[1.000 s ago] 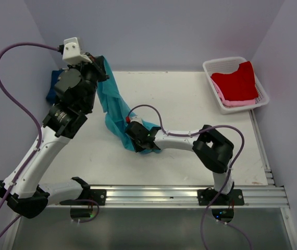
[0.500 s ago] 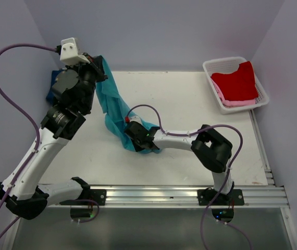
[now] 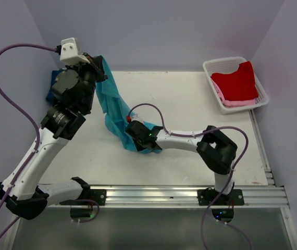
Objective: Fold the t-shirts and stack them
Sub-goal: Flatten the tshirt out
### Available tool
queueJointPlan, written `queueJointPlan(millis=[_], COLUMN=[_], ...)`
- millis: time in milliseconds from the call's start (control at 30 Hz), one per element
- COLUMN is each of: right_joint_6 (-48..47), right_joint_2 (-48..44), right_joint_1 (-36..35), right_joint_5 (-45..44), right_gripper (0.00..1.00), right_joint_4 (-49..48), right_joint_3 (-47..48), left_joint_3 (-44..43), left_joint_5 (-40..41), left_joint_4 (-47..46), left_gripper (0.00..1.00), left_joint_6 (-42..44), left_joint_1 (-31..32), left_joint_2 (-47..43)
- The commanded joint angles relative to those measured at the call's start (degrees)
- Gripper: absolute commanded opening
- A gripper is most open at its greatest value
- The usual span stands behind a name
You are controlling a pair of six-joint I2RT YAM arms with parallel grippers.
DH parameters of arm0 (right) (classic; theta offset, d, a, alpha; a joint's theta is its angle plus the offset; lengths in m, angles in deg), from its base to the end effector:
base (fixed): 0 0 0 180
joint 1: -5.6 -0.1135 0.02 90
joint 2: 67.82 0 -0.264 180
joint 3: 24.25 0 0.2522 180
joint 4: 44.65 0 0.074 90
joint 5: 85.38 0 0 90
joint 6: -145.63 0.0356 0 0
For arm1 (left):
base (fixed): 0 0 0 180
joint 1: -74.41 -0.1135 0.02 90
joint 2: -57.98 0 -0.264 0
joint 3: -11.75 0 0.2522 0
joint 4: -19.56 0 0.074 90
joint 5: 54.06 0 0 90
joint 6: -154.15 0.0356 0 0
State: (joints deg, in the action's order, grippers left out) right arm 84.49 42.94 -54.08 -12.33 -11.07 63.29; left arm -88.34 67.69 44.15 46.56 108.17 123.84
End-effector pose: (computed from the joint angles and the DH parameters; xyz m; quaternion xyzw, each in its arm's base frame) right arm 0.2132 0.3439 0.1705 -0.2113 0.9250 0.0961 0.3009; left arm 0.1961 -0.1085 0.5137 -0.1196 0.6438 -0.1593 0.7388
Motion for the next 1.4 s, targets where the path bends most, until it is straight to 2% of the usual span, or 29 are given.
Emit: queueJointPlan(millis=[0,200,367,467,667,867,1033,1067,1200,1267,1300,1367], right_joint_6=[-0.47,-3.28,-3.81,-4.34,-7.06,-12.16,-14.62,-14.62,-17.42,-19.98,-22.16,-25.42], right_joint_2=[-10.81,-25.05,-34.02,-40.08,-47.91,-50.91,-47.57,-45.74,-41.16,-41.59,-43.68,-46.85], right_joint_1=[-0.17,-0.17,0.09,1.05,4.74,12.90,20.12,23.09,27.77,27.86,27.78,27.78], right_joint_5=[-5.00,-15.90,-33.62,-40.68,-47.46,-43.09,-35.64,-34.39,-29.90,-26.93,-25.95,-22.97], right_gripper=[0.00,0.00,0.00,0.00,0.00,0.00,0.00,0.00,0.00,0.00,0.00,0.00], right_joint_4=[1.10,7.95,15.86,17.62,20.09,20.18,21.23,21.23,20.80,17.29,15.97,10.36], right_joint_3=[-0.65,2.59,7.25,8.22,8.93,9.98,11.21,11.30,13.93,14.11,13.85,10.97], left_joint_3=[0.37,0.89,3.96,7.12,14.94,17.77,17.51,16.29,8.82,7.13,7.74,9.33], left_joint_5=[-0.19,-0.81,1.21,3.40,6.04,7.19,5.00,4.47,2.10,-1.41,-4.47,-5.64], left_joint_4=[-3.27,-3.18,-2.57,-1.61,2.87,4.37,1.04,0.34,1.37,-0.18,-1.33,-2.39], left_gripper=[0.00,0.00,0.00,0.00,0.00,0.00,0.00,0.00,0.00,0.00,0.00,0.00], left_joint_6=[-0.26,0.80,2.02,2.55,3.60,8.96,13.01,14.75,17.32,17.32,18.89,19.43], left_joint_1=[-0.27,-0.18,-0.18,-0.27,-0.18,-0.27,-0.18,-0.18,-0.27,-0.27,-0.27,-0.27], left_joint_2=[-1.44,-1.44,-3.37,-6.09,-13.39,-15.24,-12.00,-10.94,-3.40,-3.72,-6.16,-10.73])
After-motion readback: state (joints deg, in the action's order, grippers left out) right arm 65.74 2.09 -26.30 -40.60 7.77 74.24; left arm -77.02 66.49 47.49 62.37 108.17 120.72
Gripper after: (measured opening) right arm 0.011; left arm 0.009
